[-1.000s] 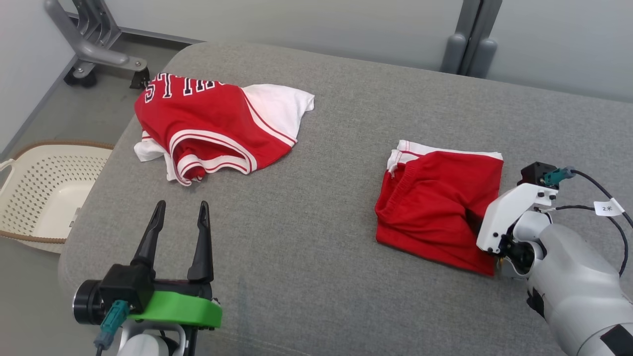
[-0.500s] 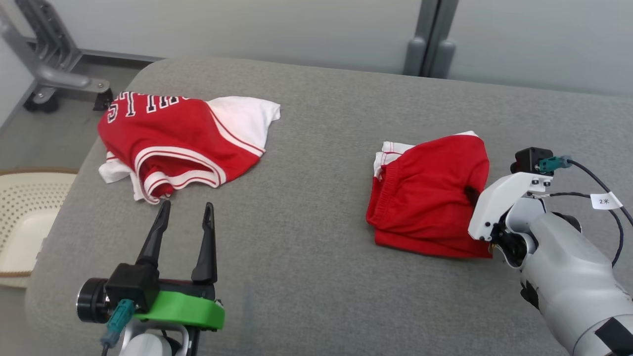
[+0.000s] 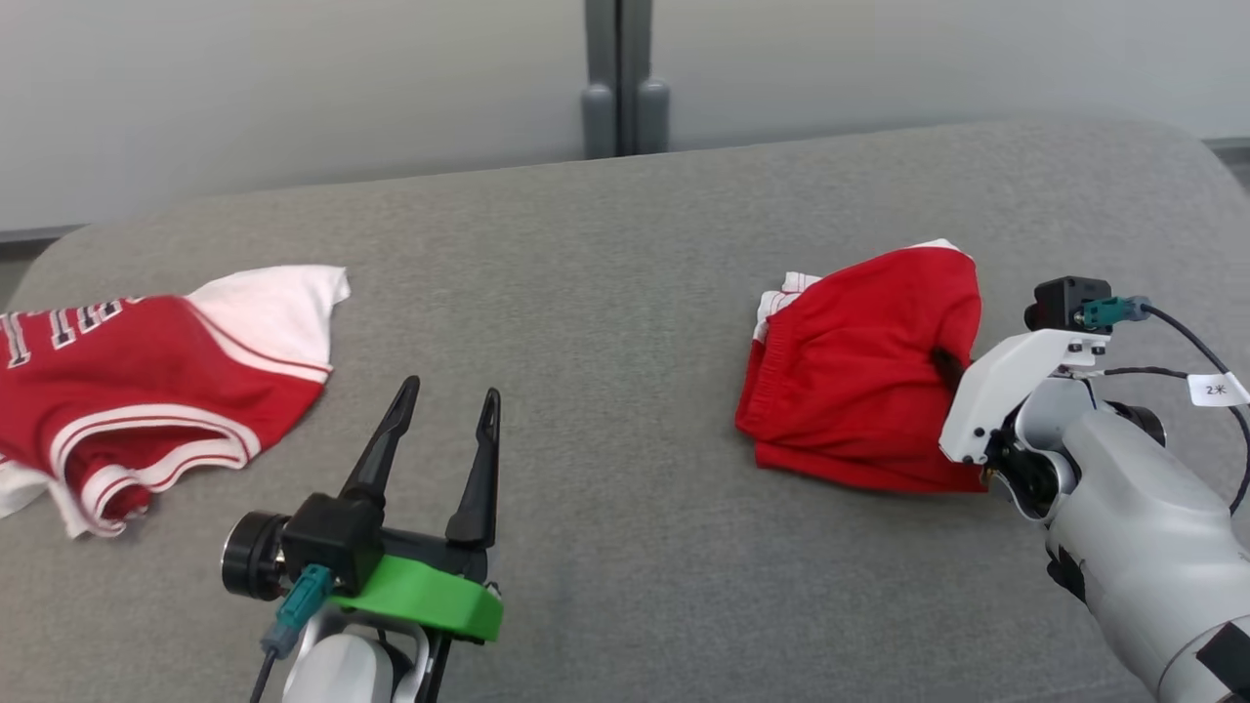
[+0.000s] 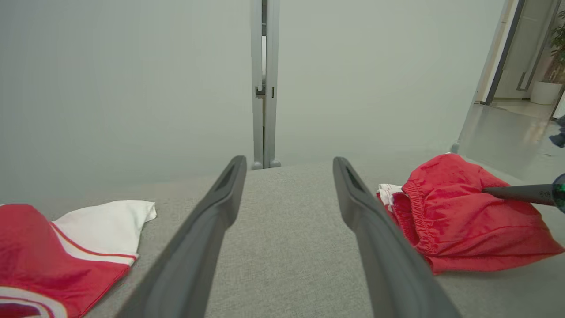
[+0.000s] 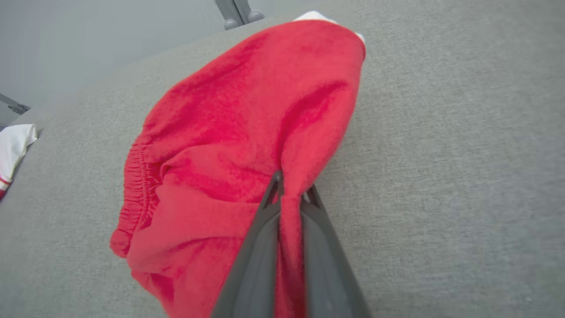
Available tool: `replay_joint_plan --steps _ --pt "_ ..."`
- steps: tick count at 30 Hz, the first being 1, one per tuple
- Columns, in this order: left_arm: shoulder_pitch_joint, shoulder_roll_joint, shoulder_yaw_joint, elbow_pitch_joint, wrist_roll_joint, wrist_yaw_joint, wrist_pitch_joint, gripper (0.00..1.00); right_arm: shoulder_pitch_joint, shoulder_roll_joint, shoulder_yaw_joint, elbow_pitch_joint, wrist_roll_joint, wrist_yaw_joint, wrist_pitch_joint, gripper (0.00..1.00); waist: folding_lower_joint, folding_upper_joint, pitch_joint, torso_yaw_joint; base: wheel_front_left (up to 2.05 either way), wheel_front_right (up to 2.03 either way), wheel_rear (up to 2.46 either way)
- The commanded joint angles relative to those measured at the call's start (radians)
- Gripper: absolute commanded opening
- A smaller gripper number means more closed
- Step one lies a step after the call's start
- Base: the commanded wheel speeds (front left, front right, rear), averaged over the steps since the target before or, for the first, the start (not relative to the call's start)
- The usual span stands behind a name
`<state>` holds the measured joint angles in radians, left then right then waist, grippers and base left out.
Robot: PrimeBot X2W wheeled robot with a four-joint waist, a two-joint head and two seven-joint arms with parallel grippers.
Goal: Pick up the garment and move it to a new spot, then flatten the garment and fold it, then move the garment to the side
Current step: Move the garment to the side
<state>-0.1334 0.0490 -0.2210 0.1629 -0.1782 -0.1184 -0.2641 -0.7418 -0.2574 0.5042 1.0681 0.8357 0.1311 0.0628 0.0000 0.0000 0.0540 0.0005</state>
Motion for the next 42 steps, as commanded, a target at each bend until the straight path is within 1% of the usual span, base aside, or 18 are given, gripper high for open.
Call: replay_joint_plan --steps 1,6,11,16,22,25,27,29,34,35,36,42 --pt "-0.017 0.003 -0.008 0.001 -0.005 0.003 0.000 1.00 0.007 -0.004 0.005 -0.001 0.011 -0.001 -0.008 0.00 0.0000 0.0000 0.011 -0.126 0.00 0.00 0.00" --pt "-0.038 0.003 -0.036 0.010 -0.008 0.006 0.000 1.00 0.002 -0.023 0.031 -0.021 0.041 -0.001 -0.023 0.00 0.0000 0.0000 0.040 -0.166 0.00 0.00 0.00" --pt "-0.079 0.003 -0.059 0.016 0.014 0.002 0.000 1.00 -0.052 -0.065 0.058 -0.037 0.054 -0.001 -0.034 0.00 0.0000 0.0000 0.122 -0.146 0.00 0.00 0.00" --pt "-0.137 0.004 -0.069 0.014 0.040 -0.002 0.000 1.00 -0.131 -0.161 0.092 -0.043 0.041 -0.001 -0.041 0.00 0.0000 0.0000 0.254 -0.089 0.00 0.00 0.00" --pt "-0.200 0.004 -0.060 0.000 0.058 -0.003 0.000 1.00 -0.264 -0.322 0.155 -0.032 -0.015 -0.001 -0.058 0.00 0.0000 0.0000 0.412 -0.020 0.00 0.00 0.00" --pt "-0.222 0.004 -0.054 -0.008 0.066 -0.004 0.000 1.00 -0.322 -0.384 0.191 -0.007 -0.056 -0.001 -0.067 0.00 0.0000 0.0000 0.462 -0.003 0.00 0.00 0.00" --pt "-0.234 0.004 -0.057 -0.011 0.066 -0.004 0.000 1.00 -0.350 -0.419 0.215 0.022 -0.085 -0.001 -0.066 0.00 0.0000 0.0000 0.481 0.008 0.00 0.00 0.00" --pt "-0.245 0.004 -0.060 -0.014 0.063 -0.004 0.000 1.00 -0.369 -0.439 0.236 0.054 -0.108 -0.001 -0.062 0.00 0.0000 0.0000 0.491 0.019 0.00 0.00 0.00" --pt "-0.245 0.004 -0.055 -0.020 0.054 0.003 0.000 1.00 -0.401 -0.465 0.257 0.125 -0.143 -0.001 -0.069 0.00 0.0000 0.0000 0.492 0.027 0.00 0.00 0.00" --pt "-0.243 0.003 -0.054 -0.019 0.053 0.003 0.000 1.00 -0.407 -0.472 0.261 0.144 -0.151 -0.001 -0.067 0.52 0.0000 0.0000 0.490 0.028 0.00 0.00 0.00" --pt "-0.241 0.003 -0.053 -0.017 0.052 0.004 0.000 1.00 -0.412 -0.475 0.262 0.157 -0.156 -0.001 -0.071 1.00 0.0000 0.0000 0.486 0.028 0.00 0.00 0.00" --pt "-0.221 0.003 -0.046 -0.012 0.041 0.005 0.000 1.00 -0.435 -0.486 0.240 0.216 -0.211 -0.001 -0.093 1.00 0.0000 0.0000 0.431 0.016 0.00 0.00 0.00"
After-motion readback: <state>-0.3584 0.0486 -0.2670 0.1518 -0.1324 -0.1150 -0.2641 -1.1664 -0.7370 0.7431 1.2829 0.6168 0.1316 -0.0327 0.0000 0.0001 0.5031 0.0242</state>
